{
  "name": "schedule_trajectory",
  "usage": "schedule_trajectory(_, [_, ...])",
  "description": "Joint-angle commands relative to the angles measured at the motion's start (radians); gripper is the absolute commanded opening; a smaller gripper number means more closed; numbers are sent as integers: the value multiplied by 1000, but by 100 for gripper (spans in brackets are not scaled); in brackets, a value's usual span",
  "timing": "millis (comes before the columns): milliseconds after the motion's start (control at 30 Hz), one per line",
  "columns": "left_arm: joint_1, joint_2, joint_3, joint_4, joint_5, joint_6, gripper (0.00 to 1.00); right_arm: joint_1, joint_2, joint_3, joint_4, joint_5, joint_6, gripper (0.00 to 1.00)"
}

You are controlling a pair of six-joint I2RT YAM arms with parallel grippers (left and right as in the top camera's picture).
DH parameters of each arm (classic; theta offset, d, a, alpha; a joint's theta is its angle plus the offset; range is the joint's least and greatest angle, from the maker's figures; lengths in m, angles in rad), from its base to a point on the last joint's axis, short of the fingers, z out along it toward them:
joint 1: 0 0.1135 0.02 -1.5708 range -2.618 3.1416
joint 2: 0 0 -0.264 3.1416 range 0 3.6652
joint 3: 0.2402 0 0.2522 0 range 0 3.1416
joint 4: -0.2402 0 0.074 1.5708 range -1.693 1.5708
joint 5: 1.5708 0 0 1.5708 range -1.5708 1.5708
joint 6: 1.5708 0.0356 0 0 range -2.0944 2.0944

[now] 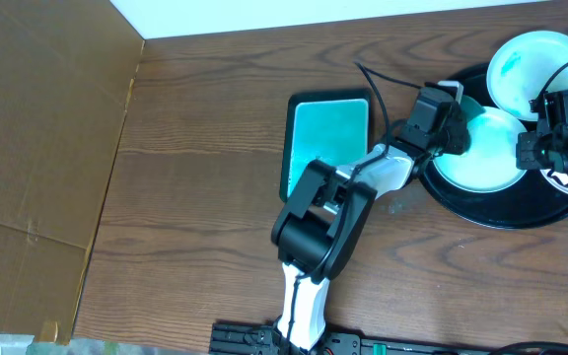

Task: Clean dirty plates on tray and stack at the side

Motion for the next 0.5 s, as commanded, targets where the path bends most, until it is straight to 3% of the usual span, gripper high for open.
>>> schedule_trajectory(0, [-2,31,-15,-16,-39,-17,7,-6,27,1,-18,50,-4,1])
schedule_trajectory(267, [-1,-31,-14,-94,-470,54,7,-5,27,1,-48,50,-26,1])
schedule_trajectory(467, [-5,-177,-14,-140,-486,53,7,11,27,1,-30,50,-53,1])
